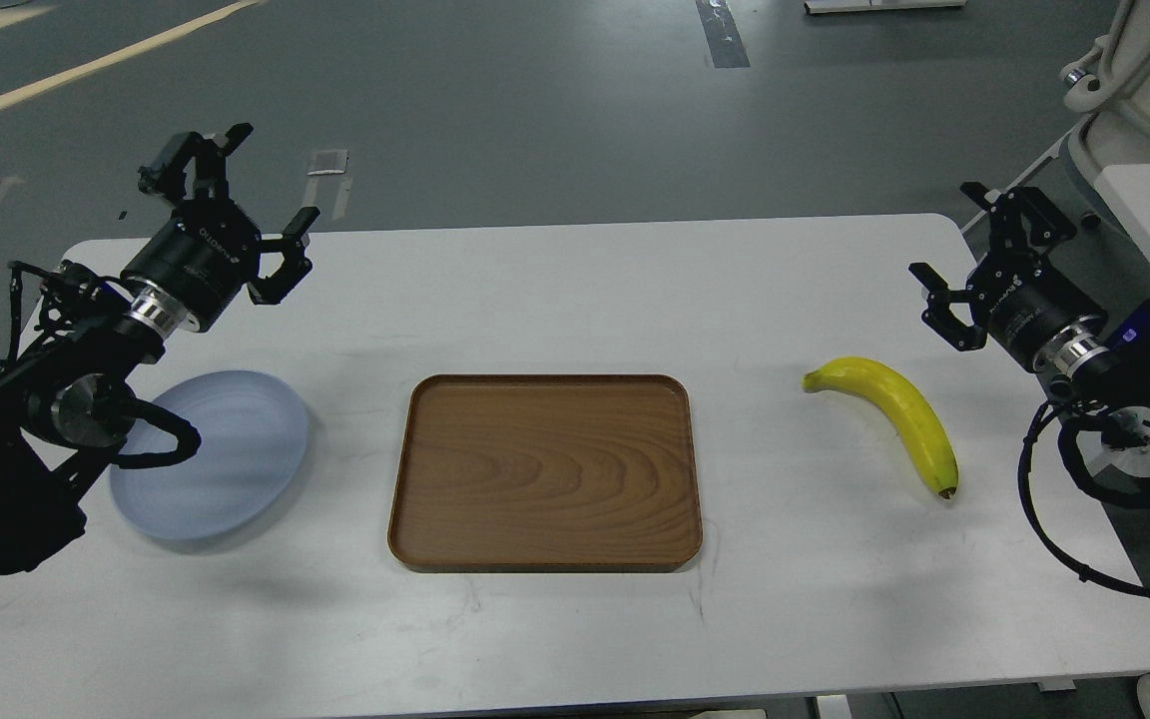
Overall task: Place banana on plate with both arms
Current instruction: 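Move the left gripper down toward the light blue plate's edge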
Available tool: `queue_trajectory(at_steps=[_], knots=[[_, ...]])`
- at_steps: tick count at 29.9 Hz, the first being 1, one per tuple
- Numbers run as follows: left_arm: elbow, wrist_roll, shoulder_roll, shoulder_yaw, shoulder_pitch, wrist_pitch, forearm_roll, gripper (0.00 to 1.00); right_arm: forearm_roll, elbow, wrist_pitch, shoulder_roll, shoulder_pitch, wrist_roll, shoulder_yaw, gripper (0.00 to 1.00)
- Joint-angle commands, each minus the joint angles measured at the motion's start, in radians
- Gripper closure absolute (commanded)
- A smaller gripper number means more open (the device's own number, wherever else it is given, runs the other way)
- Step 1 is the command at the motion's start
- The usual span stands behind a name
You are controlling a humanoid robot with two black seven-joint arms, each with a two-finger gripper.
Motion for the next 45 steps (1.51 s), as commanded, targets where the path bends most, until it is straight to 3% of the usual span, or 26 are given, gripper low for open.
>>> queue_trajectory(at_steps=[1, 10, 17, 20, 23, 27, 32, 36, 41, 45], knots=[[0.000, 0.000, -0.001, -0.002, 0.008, 0.000, 0.001, 0.00, -0.002, -0.004, 0.000, -0.001, -0.002, 0.000, -0.004, 0.00], [0.001, -0.008, 0.033, 0.003, 0.013, 0.000, 0.002, 0.00, -0.005, -0.016, 0.000, -0.009, 0.001, 0.000, -0.006, 0.00], [-0.022, -0.007, 0.131, 0.014, -0.010, 0.000, 0.054, 0.00, -0.012, -0.028, 0.000, -0.016, 0.004, 0.000, -0.008, 0.00], [-0.129, -0.024, 0.241, 0.011, -0.048, 0.000, 0.279, 0.00, -0.015, -0.022, 0.000, -0.036, -0.001, 0.000, -0.008, 0.00], [-0.235, -0.090, 0.320, 0.011, -0.079, 0.000, 0.515, 0.00, -0.015, -0.022, 0.000, -0.036, -0.002, 0.000, -0.008, 0.00], [-0.371, -0.093, 0.416, 0.008, -0.116, 0.000, 0.952, 0.00, -0.017, -0.019, 0.000, -0.029, -0.002, 0.000, -0.008, 0.00], [-0.430, -0.093, 0.472, 0.018, -0.104, 0.000, 1.352, 0.00, -0.017, -0.016, 0.000, -0.023, -0.002, 0.000, -0.008, 0.00], [-0.413, -0.093, 0.484, 0.058, -0.088, 0.000, 1.568, 0.00, -0.020, -0.013, 0.000, -0.021, -0.002, 0.000, -0.008, 0.00], [-0.255, -0.093, 0.470, 0.279, -0.076, 0.182, 1.616, 0.00, -0.020, -0.002, 0.000, -0.018, -0.004, 0.000, -0.008, 0.00], [-0.160, -0.093, 0.458, 0.337, -0.064, 0.216, 1.573, 0.00, -0.020, -0.002, 0.000, -0.018, -0.004, 0.000, -0.008, 0.00]])
